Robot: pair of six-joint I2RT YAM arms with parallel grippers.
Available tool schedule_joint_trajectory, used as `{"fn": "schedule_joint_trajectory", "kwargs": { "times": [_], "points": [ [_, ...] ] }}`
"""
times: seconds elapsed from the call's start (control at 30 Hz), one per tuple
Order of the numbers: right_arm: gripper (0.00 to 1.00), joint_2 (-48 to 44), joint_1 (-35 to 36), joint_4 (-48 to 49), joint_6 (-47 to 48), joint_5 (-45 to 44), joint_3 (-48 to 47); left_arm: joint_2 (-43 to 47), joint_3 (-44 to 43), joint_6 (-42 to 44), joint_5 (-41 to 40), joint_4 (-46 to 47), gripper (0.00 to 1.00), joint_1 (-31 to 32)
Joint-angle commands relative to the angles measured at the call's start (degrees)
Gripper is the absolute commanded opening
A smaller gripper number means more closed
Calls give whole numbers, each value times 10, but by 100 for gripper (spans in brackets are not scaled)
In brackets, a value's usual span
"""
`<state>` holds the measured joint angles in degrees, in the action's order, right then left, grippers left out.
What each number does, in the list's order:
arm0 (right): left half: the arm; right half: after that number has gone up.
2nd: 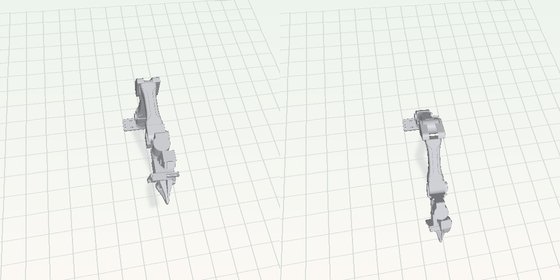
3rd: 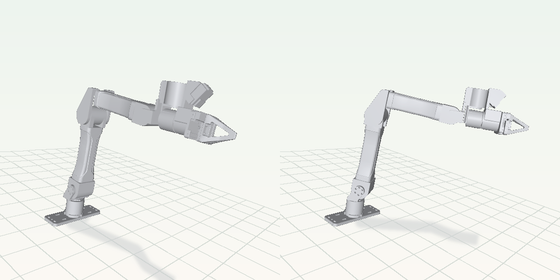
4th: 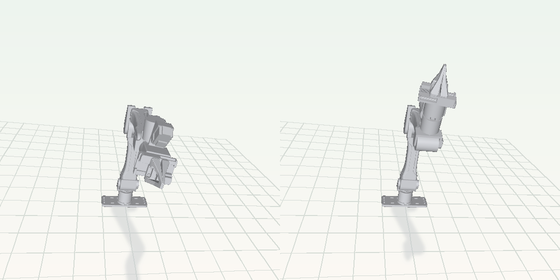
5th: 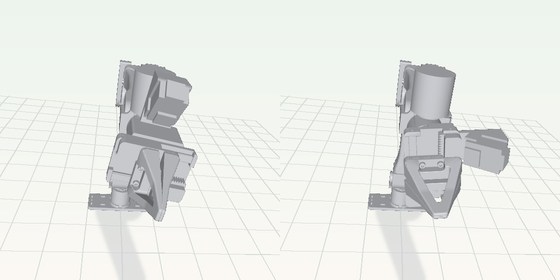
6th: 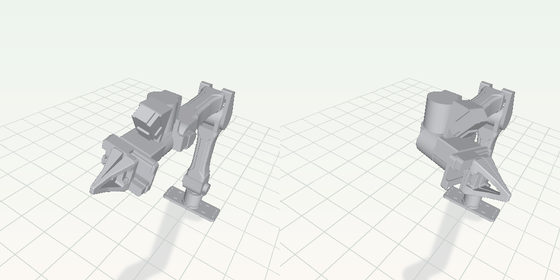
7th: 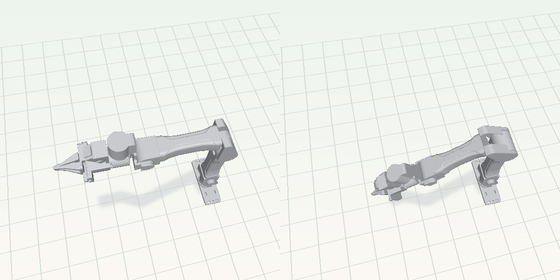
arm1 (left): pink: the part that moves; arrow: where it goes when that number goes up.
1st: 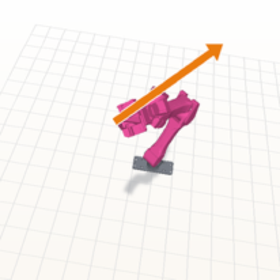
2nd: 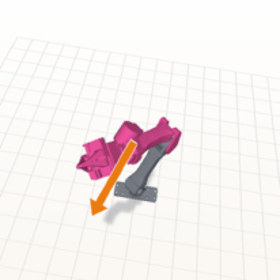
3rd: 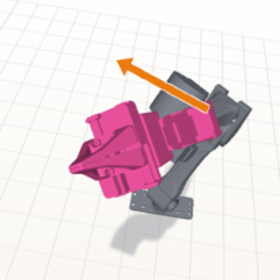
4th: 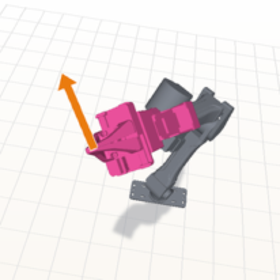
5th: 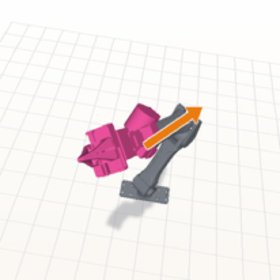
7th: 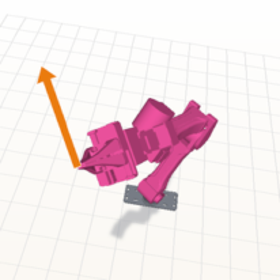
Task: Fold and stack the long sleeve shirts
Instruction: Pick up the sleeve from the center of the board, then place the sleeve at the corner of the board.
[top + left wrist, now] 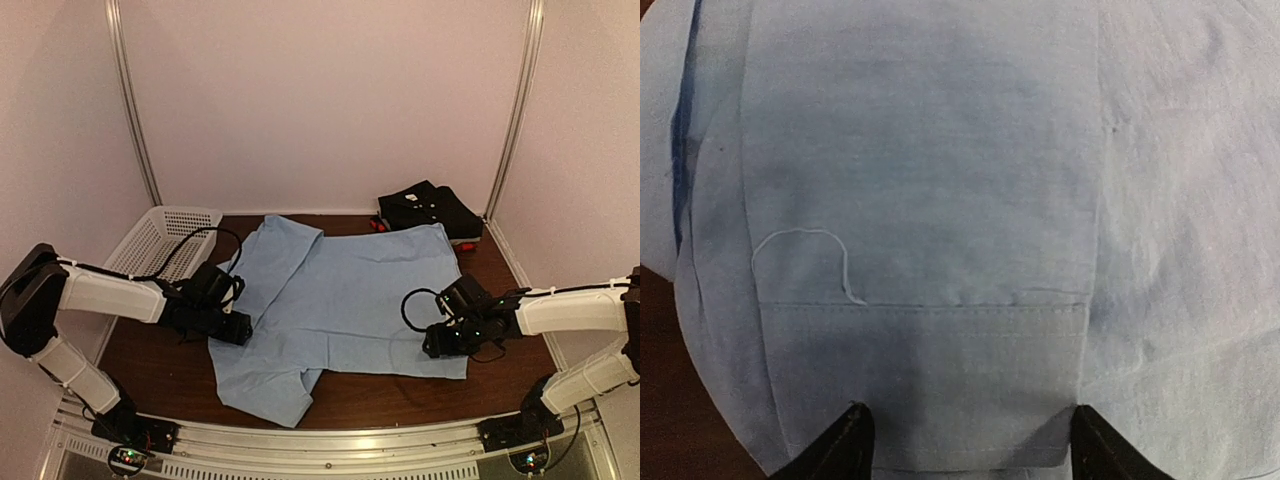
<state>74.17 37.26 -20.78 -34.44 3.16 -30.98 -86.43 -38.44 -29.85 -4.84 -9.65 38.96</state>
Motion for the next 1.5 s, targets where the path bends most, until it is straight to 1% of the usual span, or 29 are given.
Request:
{"fn": "schedule_joint_trajectory", "kwargs": {
  "times": [0.0,0.2,0.3,0.37,0.47,0.63,0.77,0.87,0.9,1.07,1.17,1.27,1.33,1.47],
  "points": [
    [64,-7,1,-18,0,-10,4,-13,-14,13,-31,-3,69,12],
    [63,-8,1,-6,-1,-3,12,-39,-31,21,-35,-7,72,34],
    [63,-8,1,-3,-2,0,12,-45,-34,17,-52,-14,71,43],
    [62,-9,1,-2,-1,4,13,-50,-38,13,-71,-29,66,43],
    [62,-13,1,-2,-1,3,16,-51,-40,9,-88,-44,56,43],
    [61,-16,1,2,-3,6,22,-43,-41,11,-76,-41,39,44],
    [61,-16,1,5,-3,7,25,-35,-44,15,-49,-32,13,45],
    [61,-17,1,3,-2,7,24,-26,-52,18,-45,-34,2,45],
    [61,-17,1,3,-2,8,24,-23,-57,18,-43,-38,1,45],
    [60,-20,1,0,-1,8,20,-2,-95,29,-42,-67,1,45],
    [60,-21,1,0,1,10,16,-2,-143,45,-57,-86,0,45],
    [60,-23,1,1,3,11,13,-26,-216,75,-82,-94,0,39],
    [60,-24,1,2,5,11,10,-64,-284,98,-92,-101,0,25],
    [59,-27,1,-5,10,9,5,-166,-458,143,-102,-116,0,-15]
  ]
}}
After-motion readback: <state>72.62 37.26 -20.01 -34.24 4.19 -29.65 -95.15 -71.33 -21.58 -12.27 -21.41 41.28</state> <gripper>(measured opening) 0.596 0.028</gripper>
